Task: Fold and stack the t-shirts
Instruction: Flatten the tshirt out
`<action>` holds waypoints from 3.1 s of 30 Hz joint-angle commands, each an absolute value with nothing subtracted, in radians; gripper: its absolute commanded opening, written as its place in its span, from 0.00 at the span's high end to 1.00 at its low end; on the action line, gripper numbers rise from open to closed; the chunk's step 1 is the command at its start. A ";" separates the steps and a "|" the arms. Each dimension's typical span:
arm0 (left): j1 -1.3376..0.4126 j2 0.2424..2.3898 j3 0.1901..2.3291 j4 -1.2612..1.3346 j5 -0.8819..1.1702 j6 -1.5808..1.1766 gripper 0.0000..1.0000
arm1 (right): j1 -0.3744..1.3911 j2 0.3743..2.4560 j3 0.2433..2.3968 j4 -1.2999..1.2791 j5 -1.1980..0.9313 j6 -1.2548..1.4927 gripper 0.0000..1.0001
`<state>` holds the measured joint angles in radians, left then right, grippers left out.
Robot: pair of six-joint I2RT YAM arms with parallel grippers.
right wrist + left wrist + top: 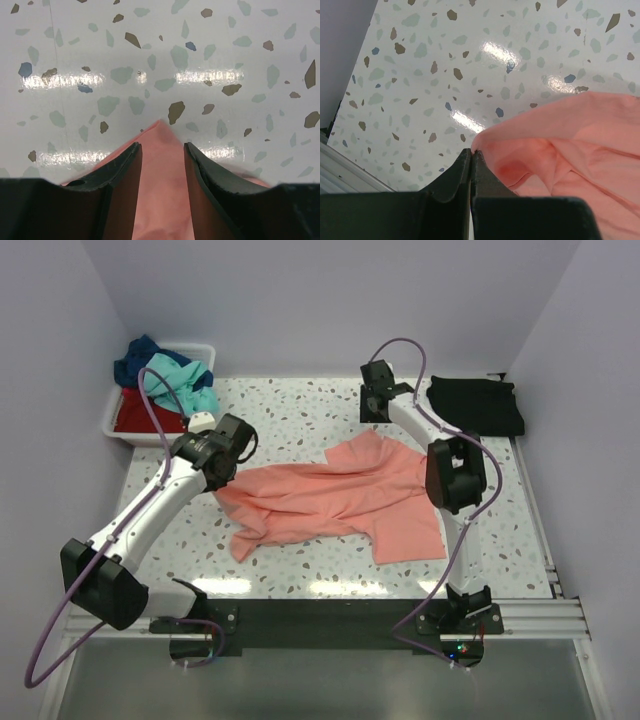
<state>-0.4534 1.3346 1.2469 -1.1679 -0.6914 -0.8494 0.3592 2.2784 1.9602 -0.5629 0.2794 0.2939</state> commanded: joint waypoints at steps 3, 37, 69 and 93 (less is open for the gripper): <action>-0.448 1.336 1.252 -1.138 -0.704 -0.845 1.00 | 0.359 2.296 2.000 -0.569 0.279 0.298 0.56; -0.448 1.325 1.266 -1.167 -0.712 -0.845 1.00 | 0.308 2.447 2.069 -0.664 0.086 0.336 0.60; -0.442 1.367 1.509 -1.006 -0.819 -0.645 1.00 | 0.308 1.783 1.767 -0.623 0.451 0.295 1.00; -0.370 1.454 2.023 -0.511 -0.660 -0.229 1.00 | 0.308 1.267 2.129 -0.563 0.592 0.049 1.00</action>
